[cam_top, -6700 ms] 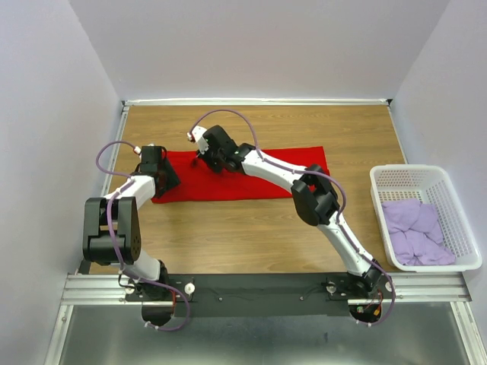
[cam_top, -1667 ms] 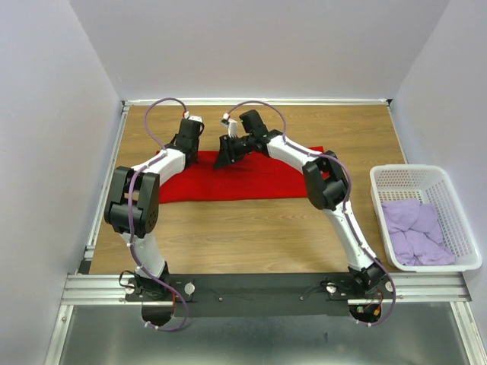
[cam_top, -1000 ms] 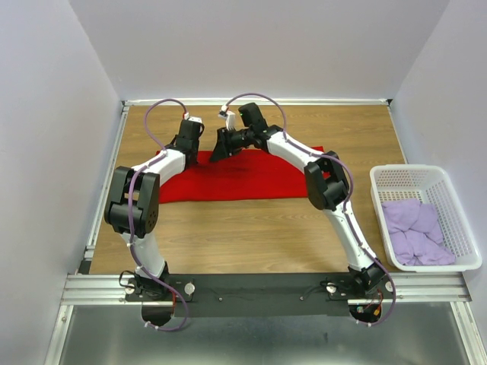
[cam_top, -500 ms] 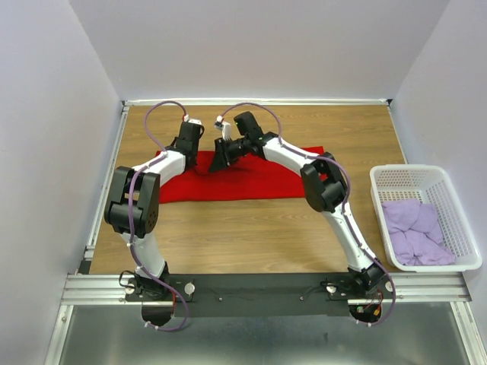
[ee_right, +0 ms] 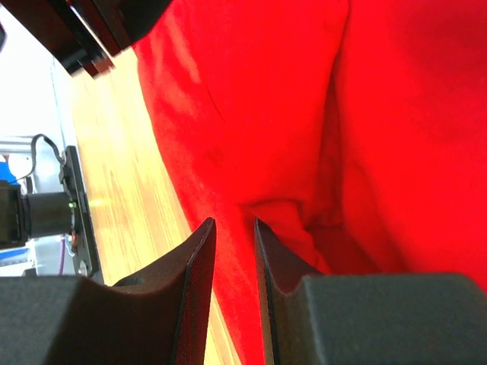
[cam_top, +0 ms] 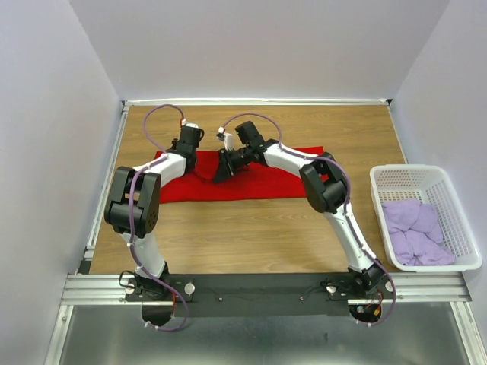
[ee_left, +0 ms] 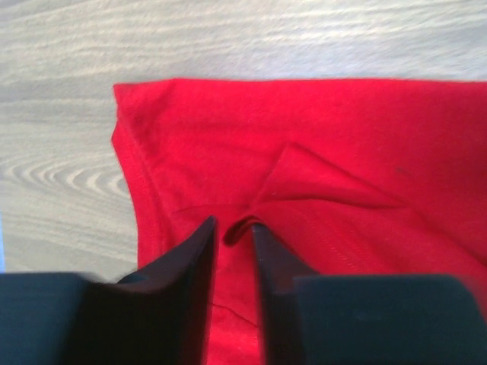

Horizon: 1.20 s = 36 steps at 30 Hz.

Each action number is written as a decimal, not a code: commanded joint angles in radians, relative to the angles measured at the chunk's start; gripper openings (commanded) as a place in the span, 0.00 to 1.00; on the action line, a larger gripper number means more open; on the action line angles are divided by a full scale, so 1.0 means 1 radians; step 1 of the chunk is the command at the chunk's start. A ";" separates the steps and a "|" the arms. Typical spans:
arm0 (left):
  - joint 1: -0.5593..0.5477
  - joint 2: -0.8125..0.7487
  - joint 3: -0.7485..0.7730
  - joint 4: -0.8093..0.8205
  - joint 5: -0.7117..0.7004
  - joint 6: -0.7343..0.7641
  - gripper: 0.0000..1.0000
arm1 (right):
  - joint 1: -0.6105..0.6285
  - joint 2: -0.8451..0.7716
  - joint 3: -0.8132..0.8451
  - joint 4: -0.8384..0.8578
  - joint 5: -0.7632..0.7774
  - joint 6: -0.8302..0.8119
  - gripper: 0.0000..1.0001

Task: Fold and stack the t-shirts
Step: Fold the tshirt

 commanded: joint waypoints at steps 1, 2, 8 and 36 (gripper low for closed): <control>-0.003 -0.033 -0.021 0.005 -0.082 -0.035 0.42 | 0.007 -0.058 -0.035 0.002 -0.001 -0.024 0.34; -0.003 -0.045 -0.021 -0.007 -0.093 -0.047 0.50 | 0.009 -0.063 -0.038 0.000 0.003 -0.026 0.34; 0.007 -0.164 -0.018 -0.095 -0.118 -0.199 0.70 | 0.007 -0.141 -0.072 -0.001 0.048 -0.026 0.34; 0.232 -0.300 -0.229 0.121 0.488 -0.702 0.73 | 0.076 0.026 0.148 0.004 0.300 0.209 0.38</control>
